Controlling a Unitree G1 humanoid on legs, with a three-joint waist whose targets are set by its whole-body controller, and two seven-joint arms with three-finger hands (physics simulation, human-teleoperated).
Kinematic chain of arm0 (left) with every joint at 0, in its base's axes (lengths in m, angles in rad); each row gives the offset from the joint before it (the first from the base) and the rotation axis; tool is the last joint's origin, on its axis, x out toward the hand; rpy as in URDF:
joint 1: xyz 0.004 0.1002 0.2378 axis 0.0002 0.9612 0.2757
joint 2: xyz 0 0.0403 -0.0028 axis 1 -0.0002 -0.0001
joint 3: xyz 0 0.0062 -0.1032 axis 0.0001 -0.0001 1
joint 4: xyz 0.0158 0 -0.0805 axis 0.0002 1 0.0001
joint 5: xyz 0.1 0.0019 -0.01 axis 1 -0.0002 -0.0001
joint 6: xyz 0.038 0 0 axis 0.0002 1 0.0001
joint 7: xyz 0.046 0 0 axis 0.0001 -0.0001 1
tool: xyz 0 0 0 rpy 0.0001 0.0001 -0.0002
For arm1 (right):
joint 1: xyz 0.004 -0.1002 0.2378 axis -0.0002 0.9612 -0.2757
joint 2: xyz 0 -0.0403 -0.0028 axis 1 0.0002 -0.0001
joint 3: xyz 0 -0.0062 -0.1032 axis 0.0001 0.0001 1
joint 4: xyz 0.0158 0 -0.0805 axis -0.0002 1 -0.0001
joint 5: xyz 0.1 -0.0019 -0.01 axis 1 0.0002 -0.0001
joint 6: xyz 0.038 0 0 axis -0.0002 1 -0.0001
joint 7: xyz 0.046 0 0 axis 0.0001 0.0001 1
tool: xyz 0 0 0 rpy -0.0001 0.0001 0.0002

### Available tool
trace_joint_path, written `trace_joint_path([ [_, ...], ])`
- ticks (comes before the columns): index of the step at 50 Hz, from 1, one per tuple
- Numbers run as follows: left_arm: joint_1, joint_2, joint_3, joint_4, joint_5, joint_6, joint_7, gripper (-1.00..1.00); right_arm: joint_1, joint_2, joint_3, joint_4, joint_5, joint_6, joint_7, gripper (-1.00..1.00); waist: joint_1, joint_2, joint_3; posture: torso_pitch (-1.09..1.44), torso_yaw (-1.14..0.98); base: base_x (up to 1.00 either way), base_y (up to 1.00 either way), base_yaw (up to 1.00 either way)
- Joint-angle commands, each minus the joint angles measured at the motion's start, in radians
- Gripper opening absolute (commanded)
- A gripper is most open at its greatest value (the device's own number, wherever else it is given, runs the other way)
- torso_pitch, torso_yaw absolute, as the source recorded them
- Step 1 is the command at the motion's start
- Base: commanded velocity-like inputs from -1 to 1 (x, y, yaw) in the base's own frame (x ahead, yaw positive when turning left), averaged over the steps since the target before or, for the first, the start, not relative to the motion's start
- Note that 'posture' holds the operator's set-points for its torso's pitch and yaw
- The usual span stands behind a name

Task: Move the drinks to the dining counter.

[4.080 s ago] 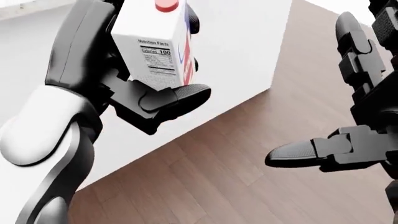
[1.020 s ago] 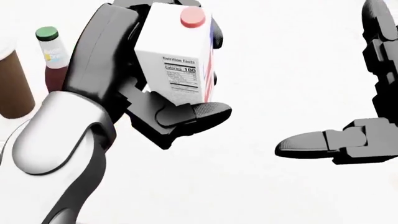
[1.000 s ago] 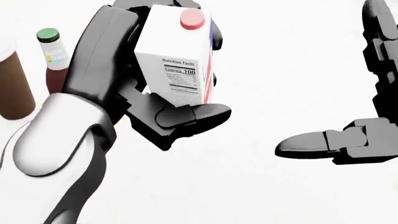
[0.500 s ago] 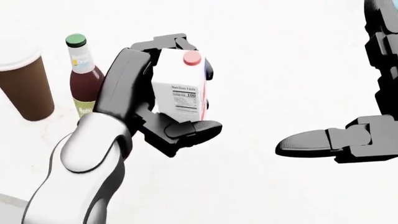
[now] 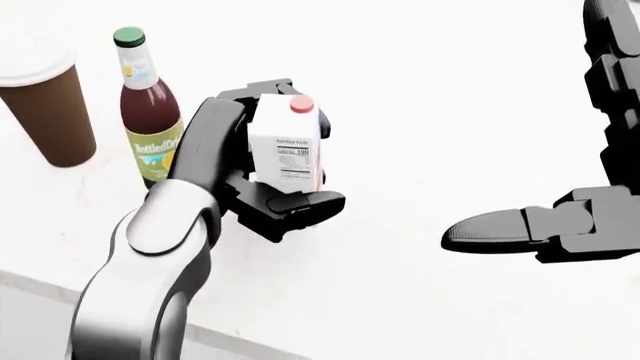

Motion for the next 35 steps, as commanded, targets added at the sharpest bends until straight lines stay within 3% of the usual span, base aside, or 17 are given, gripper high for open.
trace_joint_path([
  [1,-0.03,0.0,-0.001,-0.041,-0.023,-0.04,0.013,-1.0,-0.021,-0.013,-0.012,-0.014,0.001,-0.026,-0.006,1.0,0.001,-0.003,-0.023,0.0,0.0,0.0,0.0,0.0],
  [16,-0.002,0.001,-0.018,-0.034,-0.038,-0.054,0.015,-1.0,-0.014,-0.016,-0.013,-0.014,0.005,-0.033,-0.008,1.0,-0.002,0.001,-0.03,0.0,0.0,0.0,0.0,0.0],
  [28,0.019,-0.007,-0.029,-0.05,-0.031,-0.051,-0.001,-0.55,-0.011,-0.008,-0.009,-0.014,-0.008,-0.035,0.0,1.0,-0.002,0.002,-0.032,0.0,0.0,0.0,0.0,0.0],
  [35,0.034,-0.009,-0.036,-0.058,-0.024,-0.054,-0.013,-0.44,-0.002,-0.012,-0.007,-0.014,0.0,-0.042,-0.005,1.0,-0.001,0.002,-0.033,0.0,0.0,0.0,0.0,0.0],
])
